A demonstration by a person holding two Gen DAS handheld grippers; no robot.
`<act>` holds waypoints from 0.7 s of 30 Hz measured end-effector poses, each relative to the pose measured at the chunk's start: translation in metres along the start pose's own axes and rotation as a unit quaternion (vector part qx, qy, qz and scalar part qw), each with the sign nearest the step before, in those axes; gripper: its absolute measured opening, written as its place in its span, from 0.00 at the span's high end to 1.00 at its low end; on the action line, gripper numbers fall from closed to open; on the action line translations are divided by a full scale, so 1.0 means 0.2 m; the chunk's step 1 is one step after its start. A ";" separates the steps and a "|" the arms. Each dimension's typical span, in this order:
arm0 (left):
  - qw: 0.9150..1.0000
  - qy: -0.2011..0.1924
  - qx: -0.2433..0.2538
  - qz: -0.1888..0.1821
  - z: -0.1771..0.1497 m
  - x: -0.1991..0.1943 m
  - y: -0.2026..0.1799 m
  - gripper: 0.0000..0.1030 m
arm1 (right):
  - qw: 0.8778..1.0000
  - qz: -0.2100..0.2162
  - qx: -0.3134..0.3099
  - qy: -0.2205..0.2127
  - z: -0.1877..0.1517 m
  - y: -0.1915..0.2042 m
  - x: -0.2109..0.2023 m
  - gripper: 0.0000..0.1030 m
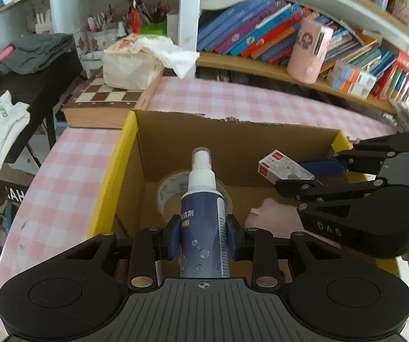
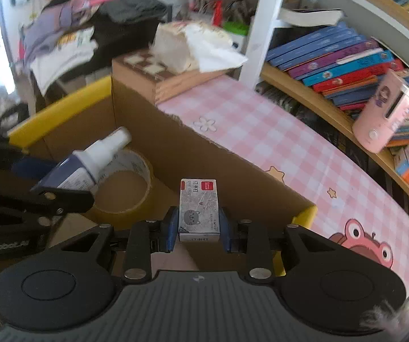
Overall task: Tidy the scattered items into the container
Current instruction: 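Lower the spray bottle and small box into the yellow box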
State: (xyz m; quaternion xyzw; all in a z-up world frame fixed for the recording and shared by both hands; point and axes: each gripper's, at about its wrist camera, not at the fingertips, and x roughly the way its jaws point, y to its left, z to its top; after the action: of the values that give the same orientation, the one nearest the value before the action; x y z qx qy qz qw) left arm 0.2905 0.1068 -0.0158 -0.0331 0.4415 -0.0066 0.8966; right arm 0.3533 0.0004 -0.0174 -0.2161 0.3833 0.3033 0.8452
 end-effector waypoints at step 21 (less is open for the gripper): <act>1.000 -0.001 0.004 0.023 0.04 0.02 -0.04 0.57 | 1.000 0.026 0.012 0.005 0.01 -0.03 0.04 0.64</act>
State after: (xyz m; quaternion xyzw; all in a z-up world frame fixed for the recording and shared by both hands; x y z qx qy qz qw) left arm 0.2997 0.1001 -0.0136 -0.0195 0.4411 0.0121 0.8972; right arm 0.3623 -0.0003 -0.0226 -0.1975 0.3964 0.3191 0.8379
